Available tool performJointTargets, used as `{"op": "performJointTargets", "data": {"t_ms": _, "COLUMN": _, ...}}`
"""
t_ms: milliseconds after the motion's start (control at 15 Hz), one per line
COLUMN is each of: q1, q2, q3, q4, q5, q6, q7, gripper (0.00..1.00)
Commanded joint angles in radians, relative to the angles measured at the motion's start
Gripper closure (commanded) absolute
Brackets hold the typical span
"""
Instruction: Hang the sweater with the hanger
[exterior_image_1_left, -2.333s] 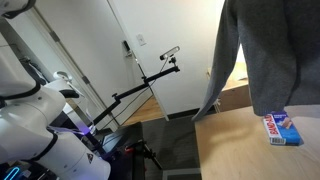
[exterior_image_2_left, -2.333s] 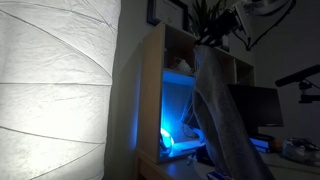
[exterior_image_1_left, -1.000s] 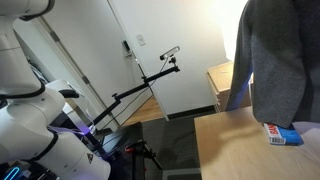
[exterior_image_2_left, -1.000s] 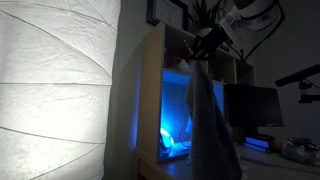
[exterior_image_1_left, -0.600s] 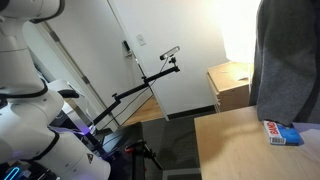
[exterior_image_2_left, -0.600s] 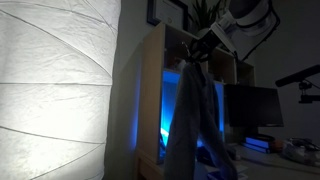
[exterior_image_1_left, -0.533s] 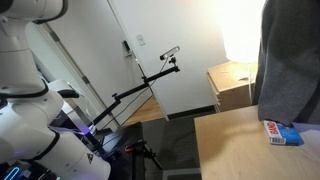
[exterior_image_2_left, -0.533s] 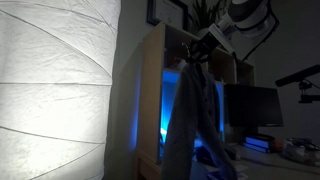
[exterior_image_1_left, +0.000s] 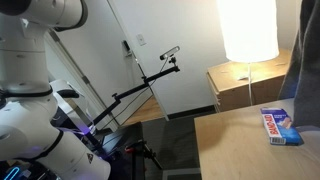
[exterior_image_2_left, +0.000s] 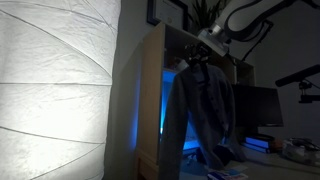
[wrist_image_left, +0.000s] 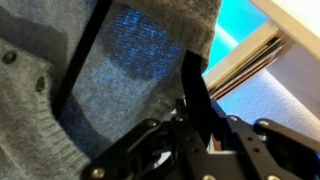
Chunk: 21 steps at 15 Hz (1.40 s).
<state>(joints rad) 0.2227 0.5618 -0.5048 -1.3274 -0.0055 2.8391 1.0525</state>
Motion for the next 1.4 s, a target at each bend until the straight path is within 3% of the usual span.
{"op": "performJointTargets", "data": {"t_ms": 0, "q1": 0.083, "q2": 0.068, "q3": -0.147, "q4": 0.078, "q5": -0.072, "q6": -0.022, "q7": 0.163, "gripper": 0.94}}
{"op": "performJointTargets", "data": {"t_ms": 600, "q1": 0.247, "q2": 0.227, "q3": -0.481, "q4": 0.131, "q5": -0.148, "q6": -0.158, "q7": 0.526, "gripper": 0.94}}
{"op": "performJointTargets", "data": {"t_ms": 800, "q1": 0.287, "q2": 0.271, "q3": -0.561, "q4": 0.135, "q5": -0.164, "q6": -0.21, "q7": 0.608, "gripper": 0.94}}
{"op": "performJointTargets", "data": {"t_ms": 933, "q1": 0.288, "q2": 0.284, "q3": -0.569, "q4": 0.151, "q5": -0.25, "q6": -0.257, "q7": 0.704, "gripper": 0.94}}
{"op": "performJointTargets", "data": {"t_ms": 1133, "q1": 0.278, "q2": 0.269, "q3": -0.529, "q4": 0.16, "q5": -0.323, "q6": -0.307, "q7": 0.749, "gripper": 0.94}}
{"op": "performJointTargets", "data": {"t_ms": 1200, "q1": 0.269, "q2": 0.258, "q3": -0.505, "q4": 0.161, "q5": -0.334, "q6": -0.314, "q7": 0.743, "gripper": 0.94}}
{"op": "performJointTargets", "data": {"t_ms": 1333, "q1": 0.227, "q2": 0.198, "q3": -0.39, "q4": 0.139, "q5": -0.313, "q6": -0.26, "q7": 0.648, "gripper": 0.94}}
